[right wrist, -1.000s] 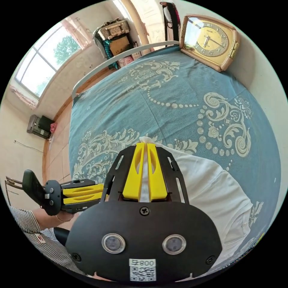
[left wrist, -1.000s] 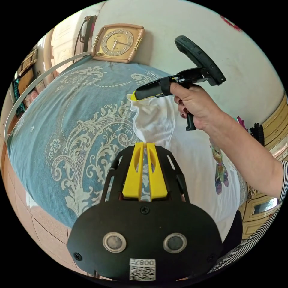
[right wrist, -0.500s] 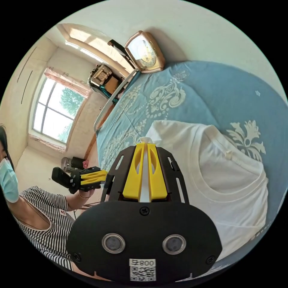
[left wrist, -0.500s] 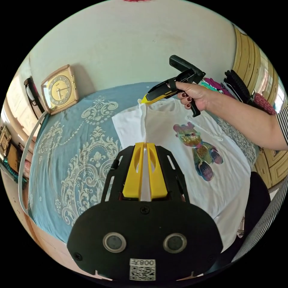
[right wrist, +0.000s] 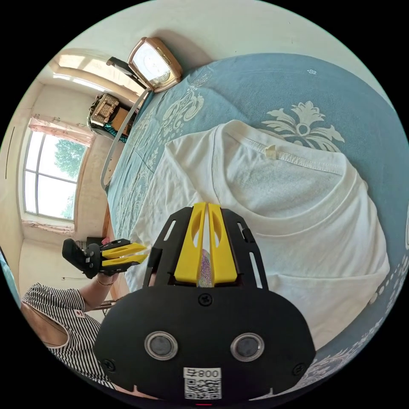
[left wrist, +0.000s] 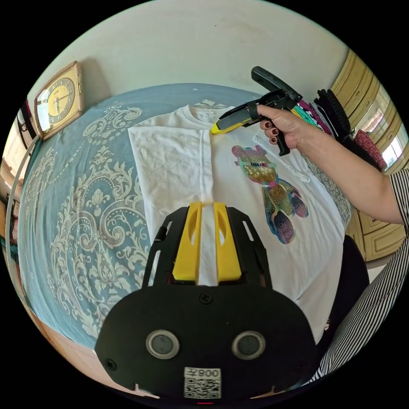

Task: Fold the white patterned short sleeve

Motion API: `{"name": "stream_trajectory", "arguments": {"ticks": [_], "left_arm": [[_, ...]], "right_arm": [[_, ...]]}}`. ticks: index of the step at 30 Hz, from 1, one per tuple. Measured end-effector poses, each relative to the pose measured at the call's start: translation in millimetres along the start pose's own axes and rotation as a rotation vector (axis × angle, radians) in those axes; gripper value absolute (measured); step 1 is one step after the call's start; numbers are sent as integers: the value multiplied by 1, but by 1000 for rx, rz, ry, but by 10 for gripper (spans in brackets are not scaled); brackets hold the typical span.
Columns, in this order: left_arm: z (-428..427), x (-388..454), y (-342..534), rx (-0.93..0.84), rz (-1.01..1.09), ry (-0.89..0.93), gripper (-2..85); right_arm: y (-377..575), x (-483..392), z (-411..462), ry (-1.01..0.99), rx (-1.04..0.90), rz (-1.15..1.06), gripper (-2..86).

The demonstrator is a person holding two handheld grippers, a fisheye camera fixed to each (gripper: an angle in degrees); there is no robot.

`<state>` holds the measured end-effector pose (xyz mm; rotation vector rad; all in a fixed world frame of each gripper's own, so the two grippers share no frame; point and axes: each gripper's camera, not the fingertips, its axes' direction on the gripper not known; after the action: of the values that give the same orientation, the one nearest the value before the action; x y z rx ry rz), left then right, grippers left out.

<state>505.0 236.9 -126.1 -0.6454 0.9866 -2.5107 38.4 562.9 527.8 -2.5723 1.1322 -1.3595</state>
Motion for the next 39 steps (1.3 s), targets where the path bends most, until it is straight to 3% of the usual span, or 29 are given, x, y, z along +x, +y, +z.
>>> {"name": "stream_trajectory", "arguments": {"ticks": [7,14,17,21,29,34,39], "left_arm": [[-28,-14,7,124,-97,-26,8],[1,-31,-11,20,-139,-94,3],[2,-34,-10,34,-147,-62,3],[2,-32,-9,40,-150,-60,2],[-2,-21,-3,57,-154,-57,2],[5,-21,-4,29,-167,-46,2],[-6,-9,3,71,-146,-57,2]], "right_arm": [[3,-20,6,15,96,-68,2],[-52,-84,86,49,7,-260,0],[-66,-89,116,139,-34,-275,-2],[-68,-78,124,69,-37,-261,-2],[-18,-71,124,91,55,-286,1],[-10,-56,149,74,-15,-238,1],[57,-60,133,111,36,-304,1]]}}
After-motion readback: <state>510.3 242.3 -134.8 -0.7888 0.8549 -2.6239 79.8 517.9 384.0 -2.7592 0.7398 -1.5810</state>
